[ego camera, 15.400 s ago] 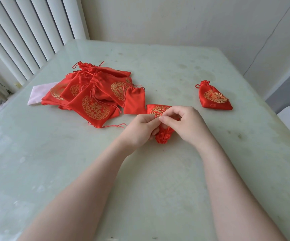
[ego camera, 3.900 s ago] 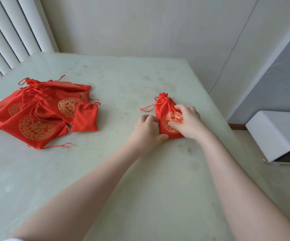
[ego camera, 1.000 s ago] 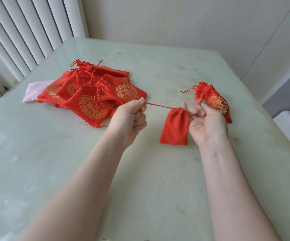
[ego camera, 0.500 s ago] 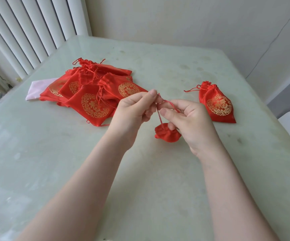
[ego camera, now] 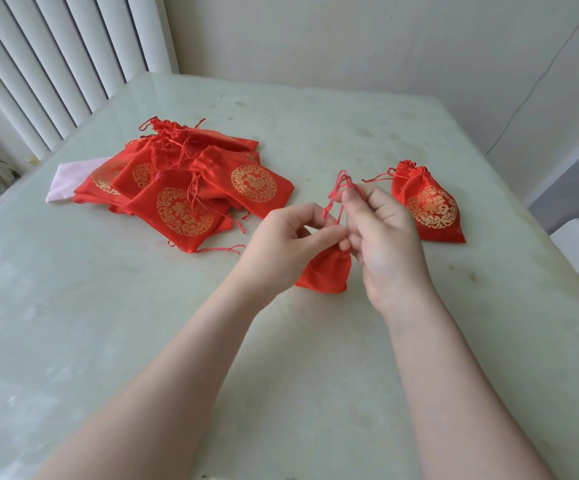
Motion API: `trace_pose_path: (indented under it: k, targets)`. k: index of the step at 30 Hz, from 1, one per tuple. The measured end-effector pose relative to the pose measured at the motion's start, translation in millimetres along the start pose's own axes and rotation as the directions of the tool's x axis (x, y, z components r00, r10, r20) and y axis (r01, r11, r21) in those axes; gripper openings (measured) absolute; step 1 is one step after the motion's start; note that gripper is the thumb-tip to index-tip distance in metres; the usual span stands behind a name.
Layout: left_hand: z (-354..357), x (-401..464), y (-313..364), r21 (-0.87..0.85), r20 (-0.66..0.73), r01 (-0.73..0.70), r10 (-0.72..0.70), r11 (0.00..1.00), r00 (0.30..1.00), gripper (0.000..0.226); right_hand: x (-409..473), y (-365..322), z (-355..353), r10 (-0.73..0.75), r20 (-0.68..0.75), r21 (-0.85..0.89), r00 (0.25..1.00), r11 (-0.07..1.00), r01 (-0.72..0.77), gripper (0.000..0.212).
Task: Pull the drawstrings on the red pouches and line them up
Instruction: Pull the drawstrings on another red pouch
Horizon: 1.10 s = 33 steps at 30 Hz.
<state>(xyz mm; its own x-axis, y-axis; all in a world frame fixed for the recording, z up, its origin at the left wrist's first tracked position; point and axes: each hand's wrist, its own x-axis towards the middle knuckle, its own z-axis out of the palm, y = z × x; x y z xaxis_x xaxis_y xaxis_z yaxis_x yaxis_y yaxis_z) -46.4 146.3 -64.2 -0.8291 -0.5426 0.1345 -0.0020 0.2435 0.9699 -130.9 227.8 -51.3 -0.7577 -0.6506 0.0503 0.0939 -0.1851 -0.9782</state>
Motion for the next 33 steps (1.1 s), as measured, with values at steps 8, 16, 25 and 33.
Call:
trace_pose_path:
  k: [8,16,25,33]
  targets:
    - [-9,4,7,-0.428,0.025,0.254,-0.269,0.868,0.963,0.025,8,0,-7,0.168,-0.152,0.256,0.974,0.958,-0.126,0.036]
    - [-5,3,8,-0.057,-0.075,0.212,-0.216,0.976,0.973,0.037,0,-6,-5,-0.097,0.09,0.155,0.991,0.984,0.082,0.041]
    - [-4,-4,14,-0.07,0.156,0.062,-0.051,0.996,0.986,0.03,-5,-5,0,-0.211,0.203,-0.081,0.956,0.97,0.231,0.024]
    - [-7,-2,12,-0.154,0.077,0.107,-0.096,0.982,0.992,0.044,-1,-2,-8,-0.177,0.269,-0.216,0.947,0.947,0.238,0.027]
